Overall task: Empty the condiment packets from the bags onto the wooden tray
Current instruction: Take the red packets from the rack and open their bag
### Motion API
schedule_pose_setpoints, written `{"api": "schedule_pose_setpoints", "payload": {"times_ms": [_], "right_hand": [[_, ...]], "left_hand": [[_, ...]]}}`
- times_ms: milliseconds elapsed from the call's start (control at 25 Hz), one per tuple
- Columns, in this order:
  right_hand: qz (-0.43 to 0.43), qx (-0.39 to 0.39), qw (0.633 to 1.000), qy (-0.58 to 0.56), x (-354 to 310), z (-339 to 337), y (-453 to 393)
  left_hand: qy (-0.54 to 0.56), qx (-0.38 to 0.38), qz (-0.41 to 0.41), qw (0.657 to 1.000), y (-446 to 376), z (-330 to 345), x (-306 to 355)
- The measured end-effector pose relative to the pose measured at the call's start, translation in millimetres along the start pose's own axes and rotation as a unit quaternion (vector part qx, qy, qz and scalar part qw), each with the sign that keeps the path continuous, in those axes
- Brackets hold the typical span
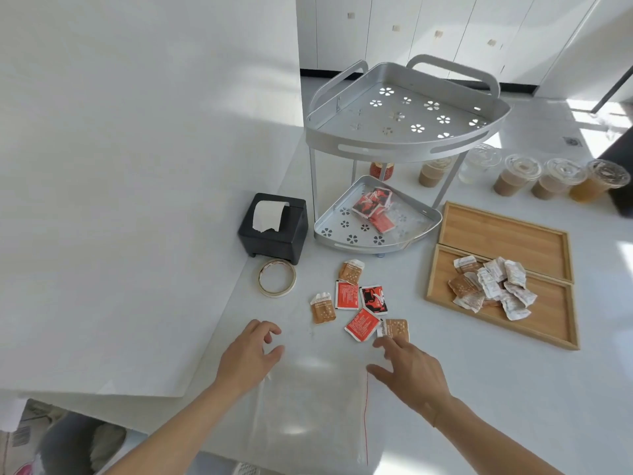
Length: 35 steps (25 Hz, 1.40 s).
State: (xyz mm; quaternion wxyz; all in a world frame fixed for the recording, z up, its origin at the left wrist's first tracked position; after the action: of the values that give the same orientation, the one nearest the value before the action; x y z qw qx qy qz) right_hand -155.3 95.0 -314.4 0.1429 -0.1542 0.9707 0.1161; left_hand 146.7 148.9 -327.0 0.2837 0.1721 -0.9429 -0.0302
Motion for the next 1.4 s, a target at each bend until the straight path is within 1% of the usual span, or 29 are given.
{"api": "schedule_pose_setpoints", "payload": {"times_ms": [160, 280, 480, 560, 720, 840, 960, 1040, 1200, 1400], "right_hand": [[0.003, 0.079, 0.996, 0.049, 33.5, -47.6, -43.2], [0.014, 0.112, 0.988, 0.102, 61.9, -78.3, -77.5], [0.045, 0.117, 0.979, 0.162, 105.9, -109.7, -124.6], [0.034, 0.113, 0.976, 0.182, 115.4, -115.5, -140.5], [0.008, 0.117, 0.976, 0.184, 122.5, -122.1, -177.1], [-0.035, 0.11, 0.979, 0.167, 114.6, -119.7, -203.4], [-0.056, 0.109, 0.981, 0.151, 110.1, -113.4, -219.6], [-0.053, 0.117, 0.983, 0.128, 112.1, -110.0, -222.5], [-0.036, 0.138, 0.986, 0.082, 115.4, -108.8, -217.4], [-0.036, 0.16, 0.985, 0.056, 105.7, -118.7, -204.5]], "left_hand": [[-0.028, -0.013, 0.088, 0.996, -46.4, -5.6, 60.1], [-0.061, -0.012, 0.164, 0.984, -91.1, -0.2, 119.1], [-0.112, -0.007, 0.251, 0.961, -155.4, 24.7, 203.8], [-0.149, -0.005, 0.275, 0.95, -169.7, 38.1, 224.1], [-0.247, -0.026, 0.328, 0.911, -193.3, 61.5, 257.3], [-0.275, -0.032, 0.339, 0.899, -199.1, 77.1, 276.6], [-0.295, -0.017, 0.346, 0.891, -197.5, 89.0, 285.2], [-0.272, 0.002, 0.354, 0.895, -197.3, 91.0, 285.2], [-0.154, 0.02, 0.344, 0.926, -197.6, 81.4, 272.9], [-0.086, 0.025, 0.323, 0.942, -187.1, 56.3, 254.6]]}}
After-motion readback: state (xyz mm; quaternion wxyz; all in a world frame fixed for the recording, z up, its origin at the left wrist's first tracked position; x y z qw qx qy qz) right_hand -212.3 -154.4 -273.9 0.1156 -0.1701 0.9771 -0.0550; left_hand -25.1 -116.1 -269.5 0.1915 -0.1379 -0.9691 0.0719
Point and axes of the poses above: each hand's wrist, its own y-axis away from the middle knuckle, its own z-axis out of the palm, x = y × z, the point moved 3 cm from there along -y, towards the middle knuckle, and after that the axes turned 9 degrees about x, right-handed, at the moved point
